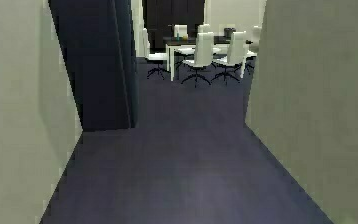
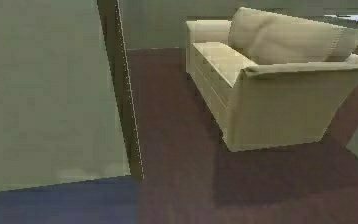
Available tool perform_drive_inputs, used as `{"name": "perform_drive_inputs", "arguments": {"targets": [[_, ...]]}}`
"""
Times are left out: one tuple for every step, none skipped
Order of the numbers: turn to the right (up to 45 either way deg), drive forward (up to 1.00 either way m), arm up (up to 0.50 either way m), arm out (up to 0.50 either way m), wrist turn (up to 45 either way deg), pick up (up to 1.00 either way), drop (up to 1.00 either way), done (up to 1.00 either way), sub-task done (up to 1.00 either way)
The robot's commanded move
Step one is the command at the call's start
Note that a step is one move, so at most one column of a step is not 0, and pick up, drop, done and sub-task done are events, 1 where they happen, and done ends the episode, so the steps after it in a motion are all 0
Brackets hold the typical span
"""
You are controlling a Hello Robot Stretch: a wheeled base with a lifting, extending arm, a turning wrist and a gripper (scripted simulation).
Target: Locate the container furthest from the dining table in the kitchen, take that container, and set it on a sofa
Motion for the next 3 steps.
{"name": "perform_drive_inputs", "arguments": {"targets": [[0.0,1.0,0.0,0.0,0.0,0.0,0.0,0.0,0.0],[0.0,1.0,0.0,0.0,0.0,0.0,0.0,0.0,0.0],[0.0,1.0,0.0,0.0,0.0,0.0,0.0,0.0,0.0]]}}
